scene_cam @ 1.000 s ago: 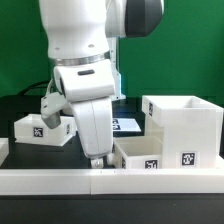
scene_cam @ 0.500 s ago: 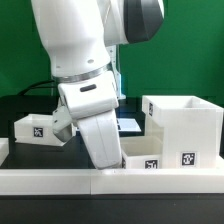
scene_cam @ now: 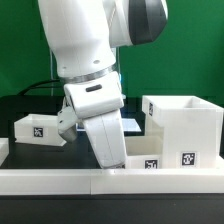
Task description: Assemble drawer
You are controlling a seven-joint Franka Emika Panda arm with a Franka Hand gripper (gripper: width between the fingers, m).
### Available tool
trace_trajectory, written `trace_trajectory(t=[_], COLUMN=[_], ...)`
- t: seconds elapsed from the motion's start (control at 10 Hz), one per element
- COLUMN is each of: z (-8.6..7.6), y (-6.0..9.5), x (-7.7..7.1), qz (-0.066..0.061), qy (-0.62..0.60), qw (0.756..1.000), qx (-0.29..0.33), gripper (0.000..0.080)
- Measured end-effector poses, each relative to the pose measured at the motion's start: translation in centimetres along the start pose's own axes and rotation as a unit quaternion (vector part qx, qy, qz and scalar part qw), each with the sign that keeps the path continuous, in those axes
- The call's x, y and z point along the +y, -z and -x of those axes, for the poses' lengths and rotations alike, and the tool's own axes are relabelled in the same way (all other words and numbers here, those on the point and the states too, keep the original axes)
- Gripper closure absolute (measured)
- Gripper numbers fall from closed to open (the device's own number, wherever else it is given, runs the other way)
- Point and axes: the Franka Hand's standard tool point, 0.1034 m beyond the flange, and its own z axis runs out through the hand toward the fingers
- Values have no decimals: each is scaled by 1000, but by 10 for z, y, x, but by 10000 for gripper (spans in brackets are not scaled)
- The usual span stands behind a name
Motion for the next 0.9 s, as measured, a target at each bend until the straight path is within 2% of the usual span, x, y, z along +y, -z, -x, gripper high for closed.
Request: trace_trajectory(t=[0.1, 0.2, 0.3, 0.6, 0.9], z=[-1, -7, -12, -17, -38], y=[0, -3, -4, -4, -8], x=[0, 0, 0, 3, 5], qz=[1, 11, 14, 17, 16], qy=[1, 6, 8, -5, -4], qw=[1000, 1000, 1000, 1000, 1000], qx=[0, -1, -2, -4, 2], gripper=[151, 151, 151, 151, 151])
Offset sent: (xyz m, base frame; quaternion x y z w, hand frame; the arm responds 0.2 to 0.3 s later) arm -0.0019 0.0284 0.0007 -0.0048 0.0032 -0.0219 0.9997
